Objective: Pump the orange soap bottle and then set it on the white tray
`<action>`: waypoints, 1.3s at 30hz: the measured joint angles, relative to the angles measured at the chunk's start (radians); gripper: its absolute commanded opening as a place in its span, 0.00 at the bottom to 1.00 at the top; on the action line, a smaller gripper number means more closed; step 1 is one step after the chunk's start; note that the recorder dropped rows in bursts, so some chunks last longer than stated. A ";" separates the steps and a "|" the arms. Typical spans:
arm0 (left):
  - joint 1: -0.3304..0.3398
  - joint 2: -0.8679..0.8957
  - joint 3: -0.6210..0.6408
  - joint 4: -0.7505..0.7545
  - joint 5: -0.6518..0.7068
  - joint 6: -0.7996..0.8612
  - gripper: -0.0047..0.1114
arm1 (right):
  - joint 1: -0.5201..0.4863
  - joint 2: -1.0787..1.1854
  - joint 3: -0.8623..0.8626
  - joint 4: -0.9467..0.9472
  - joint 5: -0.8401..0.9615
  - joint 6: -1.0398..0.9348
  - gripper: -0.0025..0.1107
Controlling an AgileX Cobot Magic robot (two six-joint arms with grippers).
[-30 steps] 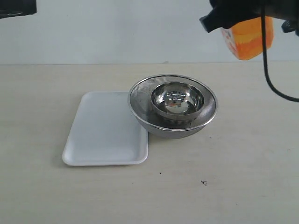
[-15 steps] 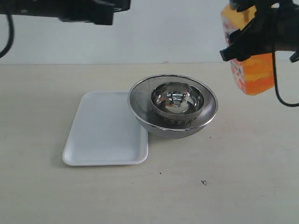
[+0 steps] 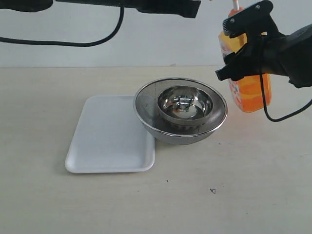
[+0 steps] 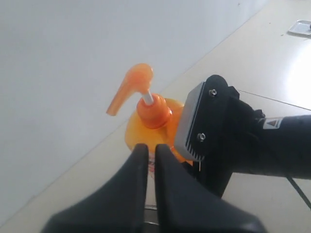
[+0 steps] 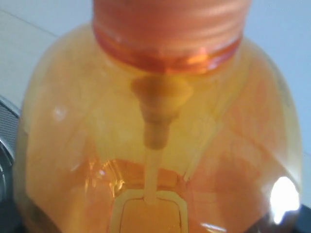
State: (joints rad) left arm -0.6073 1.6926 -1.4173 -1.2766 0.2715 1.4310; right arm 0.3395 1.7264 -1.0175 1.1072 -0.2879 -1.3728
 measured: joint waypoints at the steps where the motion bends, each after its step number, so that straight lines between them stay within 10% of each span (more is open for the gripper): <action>1: -0.005 0.011 -0.013 0.003 -0.004 0.001 0.08 | 0.000 0.005 -0.002 -0.006 0.002 0.007 0.02; 39: -0.052 0.213 -0.254 0.044 -0.069 0.062 0.08 | 0.000 0.066 -0.016 -0.077 0.097 0.048 0.02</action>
State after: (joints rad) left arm -0.6593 1.9059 -1.6710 -1.2323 0.2021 1.4932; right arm 0.3395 1.7919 -1.0336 1.0301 -0.1910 -1.3247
